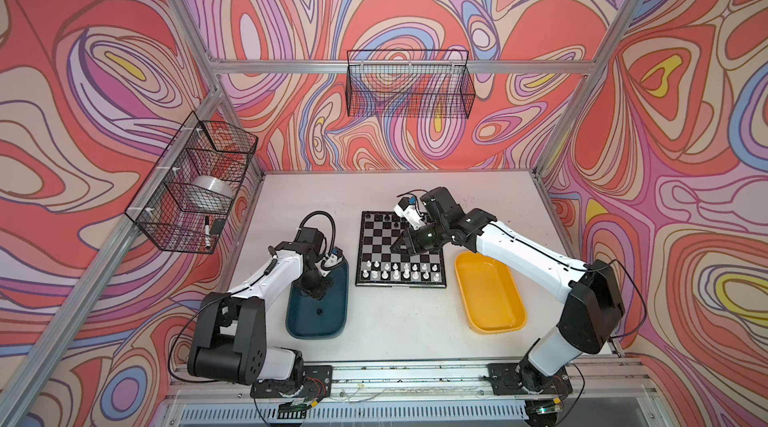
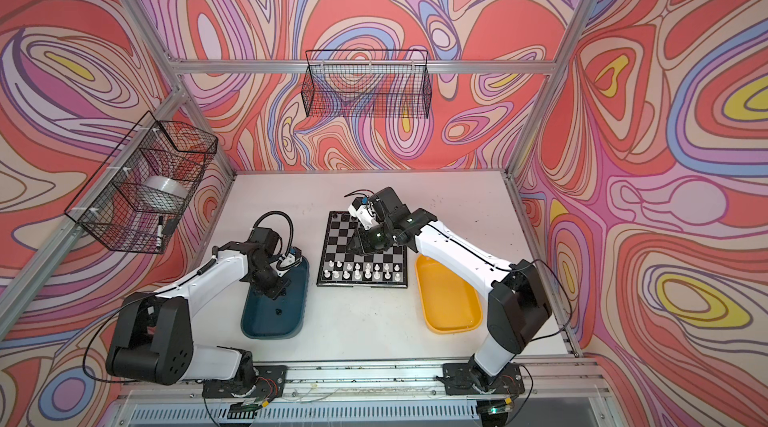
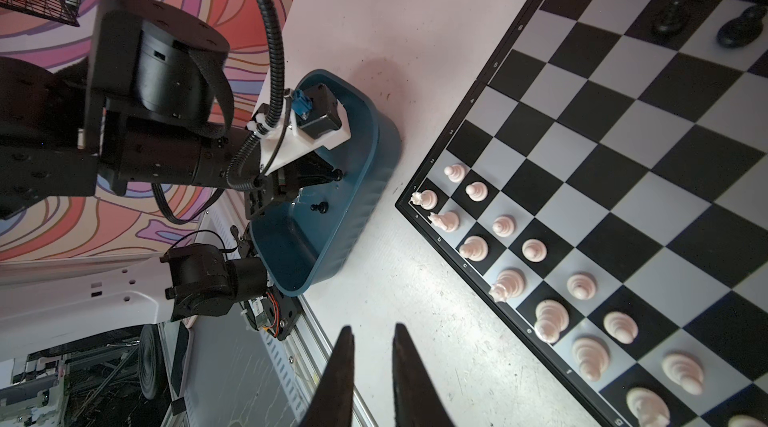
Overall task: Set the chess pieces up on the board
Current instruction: 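Close the left gripper on the black pawn and lift it from the tray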
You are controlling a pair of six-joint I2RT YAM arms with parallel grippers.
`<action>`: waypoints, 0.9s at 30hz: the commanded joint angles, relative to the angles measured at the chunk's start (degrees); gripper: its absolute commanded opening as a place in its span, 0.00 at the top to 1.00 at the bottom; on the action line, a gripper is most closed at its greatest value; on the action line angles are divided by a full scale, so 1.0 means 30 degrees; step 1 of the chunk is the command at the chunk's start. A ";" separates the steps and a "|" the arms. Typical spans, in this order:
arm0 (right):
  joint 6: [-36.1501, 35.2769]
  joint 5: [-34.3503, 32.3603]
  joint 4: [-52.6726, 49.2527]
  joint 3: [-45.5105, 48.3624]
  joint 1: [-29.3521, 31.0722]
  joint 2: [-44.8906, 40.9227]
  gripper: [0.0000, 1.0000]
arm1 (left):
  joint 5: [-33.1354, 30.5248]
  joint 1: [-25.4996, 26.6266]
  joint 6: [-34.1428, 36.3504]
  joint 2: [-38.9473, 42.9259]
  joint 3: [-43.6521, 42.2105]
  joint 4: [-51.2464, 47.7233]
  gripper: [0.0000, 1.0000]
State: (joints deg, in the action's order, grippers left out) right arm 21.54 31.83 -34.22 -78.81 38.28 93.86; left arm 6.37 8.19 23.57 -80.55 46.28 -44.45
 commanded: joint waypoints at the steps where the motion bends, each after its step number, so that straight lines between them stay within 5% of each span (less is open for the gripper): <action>1: -0.0071 -0.0017 0.0192 0.0216 -0.0004 -0.0583 0.82 | 0.0000 -0.0092 0.0427 0.0535 0.0719 -0.1137 0.92; 27: 0.0051 -0.0078 0.0230 0.0575 0.0013 -0.0971 0.82 | 0.0065 0.0908 0.0669 -0.1389 0.6852 -0.3656 0.90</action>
State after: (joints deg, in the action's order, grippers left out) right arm 21.74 31.81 -33.91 -77.69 38.28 93.01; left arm 6.37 9.96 24.86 -83.24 64.49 -53.17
